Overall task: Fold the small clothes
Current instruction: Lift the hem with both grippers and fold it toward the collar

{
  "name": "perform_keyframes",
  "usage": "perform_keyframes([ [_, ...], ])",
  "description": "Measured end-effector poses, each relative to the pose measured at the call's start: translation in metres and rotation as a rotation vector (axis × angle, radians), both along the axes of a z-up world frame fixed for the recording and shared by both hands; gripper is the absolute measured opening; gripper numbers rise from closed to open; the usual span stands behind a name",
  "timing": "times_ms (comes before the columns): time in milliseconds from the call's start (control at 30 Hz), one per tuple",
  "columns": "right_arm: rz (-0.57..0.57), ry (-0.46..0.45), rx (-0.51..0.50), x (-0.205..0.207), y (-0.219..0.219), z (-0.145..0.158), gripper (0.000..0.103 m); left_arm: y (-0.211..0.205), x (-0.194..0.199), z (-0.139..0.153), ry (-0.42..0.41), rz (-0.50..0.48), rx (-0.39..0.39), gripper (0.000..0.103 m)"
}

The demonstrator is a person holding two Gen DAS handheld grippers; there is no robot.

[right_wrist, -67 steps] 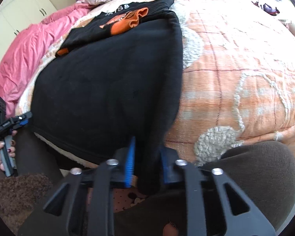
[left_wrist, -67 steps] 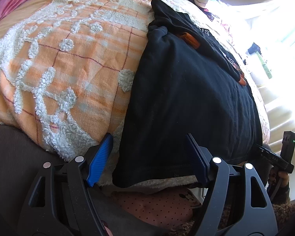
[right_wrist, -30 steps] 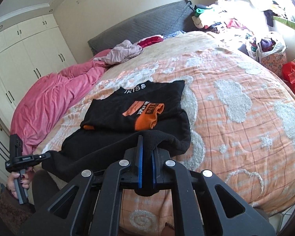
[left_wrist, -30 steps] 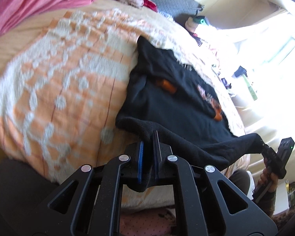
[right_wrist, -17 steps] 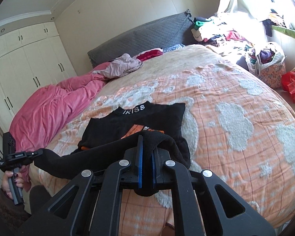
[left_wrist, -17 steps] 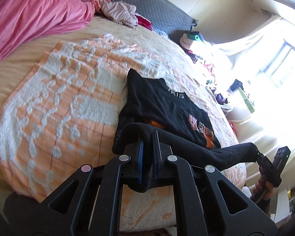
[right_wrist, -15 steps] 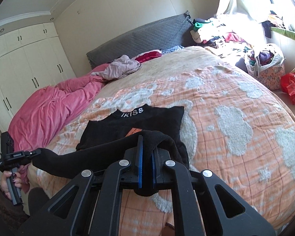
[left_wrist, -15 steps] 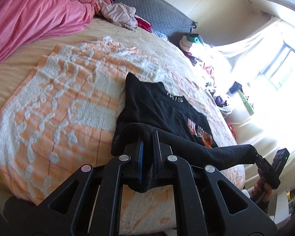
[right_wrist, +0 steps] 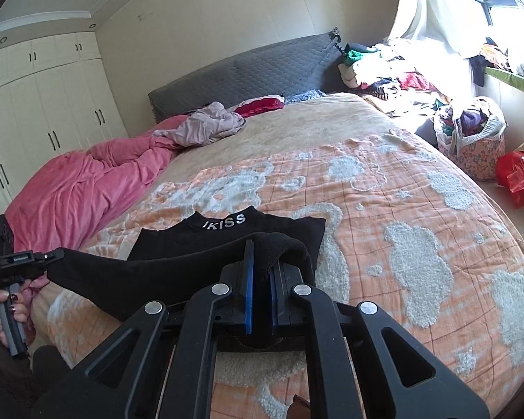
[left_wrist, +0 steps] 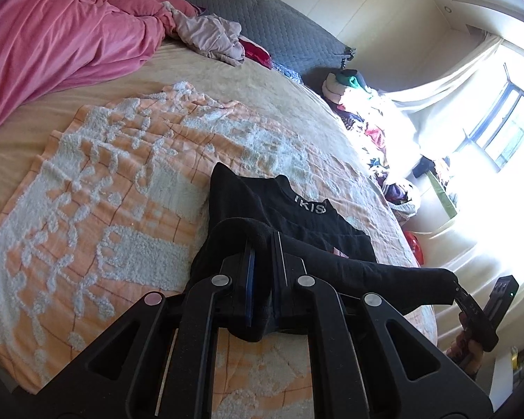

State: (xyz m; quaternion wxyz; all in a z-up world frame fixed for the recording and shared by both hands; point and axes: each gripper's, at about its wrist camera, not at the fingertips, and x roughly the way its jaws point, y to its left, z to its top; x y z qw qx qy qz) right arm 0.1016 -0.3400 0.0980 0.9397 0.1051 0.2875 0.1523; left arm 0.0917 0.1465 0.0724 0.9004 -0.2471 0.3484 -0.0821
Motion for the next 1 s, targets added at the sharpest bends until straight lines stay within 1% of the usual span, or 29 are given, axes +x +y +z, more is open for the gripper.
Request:
perform_keyframes([
  [300,-0.019,0.040,0.035,0.034,-0.004,-0.007,0.006,0.001,0.028,0.002,0.005,0.026,0.015,0.002],
  [633,-0.048,0.076,0.027,0.078,-0.002,-0.017,0.006,0.003,0.066,-0.005,0.037,0.054,0.047,0.002],
  [833,-0.069,0.112,0.032,0.096,-0.003,-0.039,0.006,-0.002,0.089,-0.016,0.066,0.051,0.074,0.002],
  [1000,-0.074,0.147,0.039,0.107,-0.008,-0.059,0.006,-0.004,0.105,-0.035,0.106,0.055,0.077,0.002],
])
